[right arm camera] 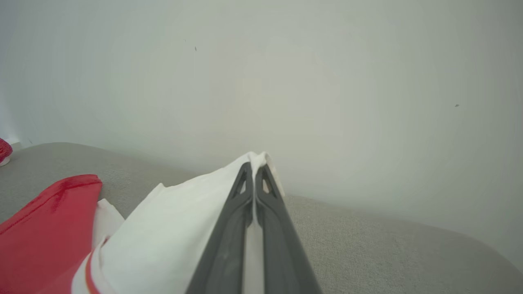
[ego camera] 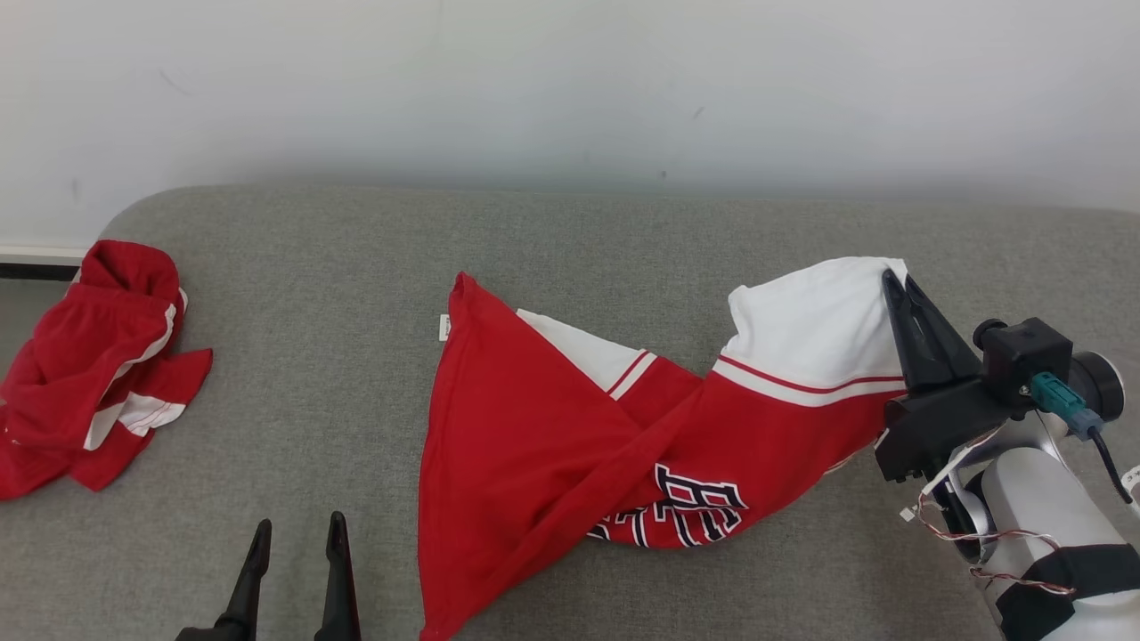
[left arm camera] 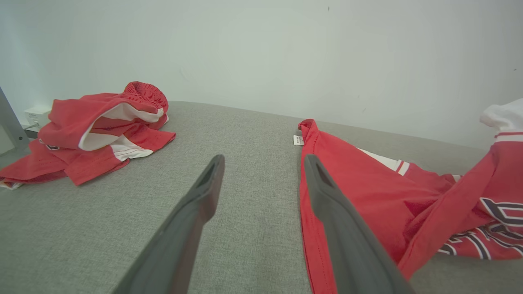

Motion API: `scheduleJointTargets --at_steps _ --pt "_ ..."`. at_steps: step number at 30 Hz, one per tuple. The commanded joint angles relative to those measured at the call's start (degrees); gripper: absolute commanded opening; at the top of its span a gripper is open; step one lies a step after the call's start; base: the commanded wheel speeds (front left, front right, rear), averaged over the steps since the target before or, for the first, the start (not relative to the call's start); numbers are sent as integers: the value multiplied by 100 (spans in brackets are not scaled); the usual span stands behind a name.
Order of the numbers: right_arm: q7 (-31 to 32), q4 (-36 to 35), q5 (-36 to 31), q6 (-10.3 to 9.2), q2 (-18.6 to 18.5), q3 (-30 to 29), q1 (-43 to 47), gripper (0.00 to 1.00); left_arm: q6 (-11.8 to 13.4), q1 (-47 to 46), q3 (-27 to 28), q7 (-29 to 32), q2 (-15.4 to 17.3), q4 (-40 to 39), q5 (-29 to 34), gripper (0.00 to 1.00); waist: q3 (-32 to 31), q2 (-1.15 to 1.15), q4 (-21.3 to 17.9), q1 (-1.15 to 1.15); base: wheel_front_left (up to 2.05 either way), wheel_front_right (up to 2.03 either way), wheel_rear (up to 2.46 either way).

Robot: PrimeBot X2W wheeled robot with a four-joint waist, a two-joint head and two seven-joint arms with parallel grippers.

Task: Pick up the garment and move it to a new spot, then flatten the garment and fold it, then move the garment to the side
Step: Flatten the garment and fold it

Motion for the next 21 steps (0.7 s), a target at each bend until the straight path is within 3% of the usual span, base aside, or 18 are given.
scheduleJointTargets --at_steps 1,13,21 --pt "0 -222 -79 -13 -78 85 48 0 31 1 -8 -21 -4 -10 -25 100 7 0 -48 0 0 0 0" --pt "0 -2265 -289 -13 -687 973 1769 0 63 98 45 -20 -4 -20 -73 100 -79 0 -379 0 0 0 0" --pt "-1 -2709 -170 -13 -718 918 2755 0 25 149 44 -20 -3 -16 -34 100 -104 0 -560 0 0 0 0"
